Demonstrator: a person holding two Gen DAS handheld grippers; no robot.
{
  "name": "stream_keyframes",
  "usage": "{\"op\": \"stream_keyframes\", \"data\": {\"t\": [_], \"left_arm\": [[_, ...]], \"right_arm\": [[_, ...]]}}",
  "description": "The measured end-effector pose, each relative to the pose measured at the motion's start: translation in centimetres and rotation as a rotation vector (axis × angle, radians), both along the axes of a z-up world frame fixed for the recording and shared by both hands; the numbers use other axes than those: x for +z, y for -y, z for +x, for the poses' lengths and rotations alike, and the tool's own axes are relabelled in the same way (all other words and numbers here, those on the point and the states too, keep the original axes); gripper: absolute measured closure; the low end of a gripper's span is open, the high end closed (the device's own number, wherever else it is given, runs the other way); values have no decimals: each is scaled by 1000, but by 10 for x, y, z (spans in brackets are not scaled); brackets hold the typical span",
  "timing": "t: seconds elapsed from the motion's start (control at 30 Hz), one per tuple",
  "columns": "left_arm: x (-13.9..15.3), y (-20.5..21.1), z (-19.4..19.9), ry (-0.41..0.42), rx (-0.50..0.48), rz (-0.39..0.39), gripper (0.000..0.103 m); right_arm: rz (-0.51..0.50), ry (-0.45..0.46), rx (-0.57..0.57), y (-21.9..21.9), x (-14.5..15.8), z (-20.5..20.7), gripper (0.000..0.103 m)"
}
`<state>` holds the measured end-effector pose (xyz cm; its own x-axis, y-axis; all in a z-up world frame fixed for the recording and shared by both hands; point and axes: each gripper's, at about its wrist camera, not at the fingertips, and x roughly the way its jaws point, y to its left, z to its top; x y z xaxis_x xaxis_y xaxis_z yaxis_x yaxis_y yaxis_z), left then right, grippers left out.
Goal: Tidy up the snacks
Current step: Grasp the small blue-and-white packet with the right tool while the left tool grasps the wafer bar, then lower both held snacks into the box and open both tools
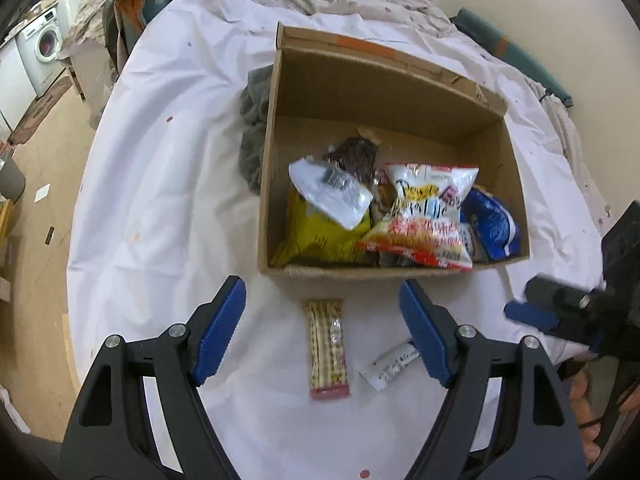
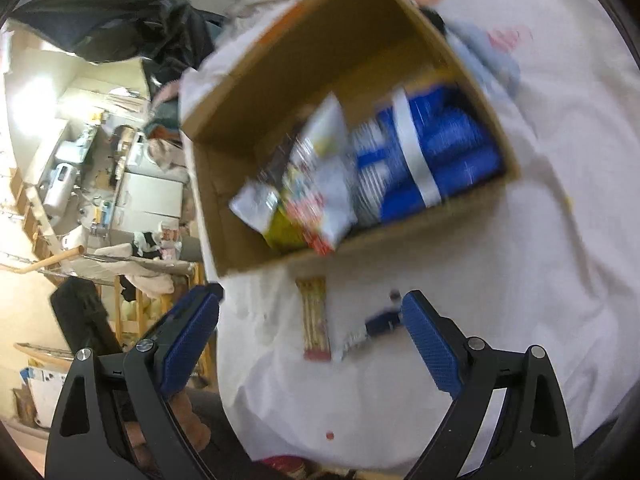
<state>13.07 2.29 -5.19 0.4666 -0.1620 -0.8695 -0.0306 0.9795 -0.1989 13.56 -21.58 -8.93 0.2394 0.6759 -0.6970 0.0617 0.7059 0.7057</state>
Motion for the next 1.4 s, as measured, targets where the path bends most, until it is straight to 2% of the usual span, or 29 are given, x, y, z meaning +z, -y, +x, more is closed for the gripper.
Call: {"op": "stream_keyframes", "data": {"t": [0.07,0.13,0.23,0.27,0.47,0.63,0.8,1.13,1.17,1.2,1.23,1.27,1.3,1.33,1.4], "left_arm": [[-3,-1,-2,-10,7,-8,27],[-5,-2,-3,-16,13,-4,27],[-6,-4,-3,-17,27,-3,27],[-5,-5,-3,-15,30,-4,27],[-4,-10,-4,-2,52,5,27],[-8,-12,-3,-14,55,4,27],[-14,-9,-2,-41,53,1,27],[-63,14,6,-198,-7,15,28],[-69,19,7,-214,-21,29,30],[-75,23,8,-229,-32,41,37],[-82,28,9,-247,-47,44,49],[-88,31,11,-267,-63,35,58],[-94,35,12,-293,-81,29,74],[-99,38,12,-307,-90,36,79],[-105,45,12,-311,-109,65,80]], "right_arm": [[-23,-57,2,-4,-15,-5,9],[-65,-136,30,-14,-37,-8,20],[-64,-228,71,-29,-62,-4,33],[-74,-242,71,-32,-68,-2,35],[-189,-249,92,-50,-85,6,54],[-273,-219,117,-53,-86,6,80],[-255,-184,126,-47,-75,2,86],[-210,-92,126,-23,-51,-17,86],[-209,-84,125,-21,-50,-19,86],[-207,-78,125,-18,-48,-21,86],[-201,-76,123,-13,-47,-24,86],[-195,-76,121,-11,-46,-25,86],[-192,-74,118,-9,-45,-27,86],[-191,-71,117,-6,-44,-28,86],[-191,-62,119,-7,-43,-29,86]]}}
